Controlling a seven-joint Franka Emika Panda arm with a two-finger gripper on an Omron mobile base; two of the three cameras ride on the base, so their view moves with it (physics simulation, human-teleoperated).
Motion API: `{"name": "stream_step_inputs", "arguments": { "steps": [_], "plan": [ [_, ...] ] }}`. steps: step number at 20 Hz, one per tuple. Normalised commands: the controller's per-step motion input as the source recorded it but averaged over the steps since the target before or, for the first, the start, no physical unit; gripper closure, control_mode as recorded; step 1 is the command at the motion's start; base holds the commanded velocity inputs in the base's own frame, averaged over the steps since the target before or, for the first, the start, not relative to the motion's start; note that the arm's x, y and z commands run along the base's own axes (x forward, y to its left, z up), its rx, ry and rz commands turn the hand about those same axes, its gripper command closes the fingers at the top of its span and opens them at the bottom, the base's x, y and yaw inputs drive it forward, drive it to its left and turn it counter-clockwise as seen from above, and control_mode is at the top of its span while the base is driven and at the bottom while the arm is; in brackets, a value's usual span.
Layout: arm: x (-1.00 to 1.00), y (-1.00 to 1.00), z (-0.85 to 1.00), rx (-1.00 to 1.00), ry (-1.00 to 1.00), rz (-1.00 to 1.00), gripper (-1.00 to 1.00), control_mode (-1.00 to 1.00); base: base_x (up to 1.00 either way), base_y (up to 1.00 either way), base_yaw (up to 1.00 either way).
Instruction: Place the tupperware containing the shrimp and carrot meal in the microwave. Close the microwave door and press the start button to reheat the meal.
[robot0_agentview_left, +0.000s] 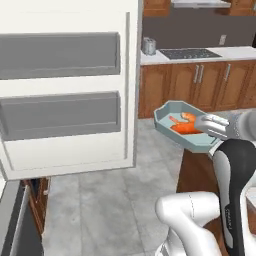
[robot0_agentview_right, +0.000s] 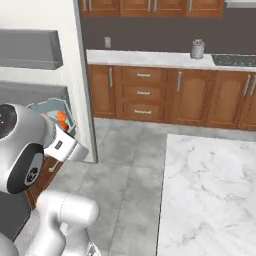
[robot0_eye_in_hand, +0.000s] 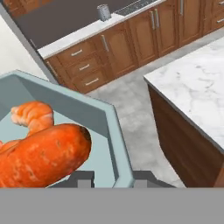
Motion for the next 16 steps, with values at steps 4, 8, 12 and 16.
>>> {"name": "stream_step_inputs", "arguments": {
  "steps": [4, 8, 12, 16],
  "plan": [
    [0.0, 0.0, 0.0, 0.0, 0.0, 0.0, 1.0, 1.0, -0.51, 0.05, -0.88],
    [0.0, 0.0, 0.0, 0.0, 0.0, 0.0, 1.0, 1.0, -0.53, 0.14, -0.9],
    [0.0, 0.0, 0.0, 0.0, 0.0, 0.0, 1.0, 1.0, -0.52, 0.15, -0.91],
    [0.0, 0.0, 0.0, 0.0, 0.0, 0.0, 1.0, 1.0, -0.5, 0.14, -0.92]
  ]
}}
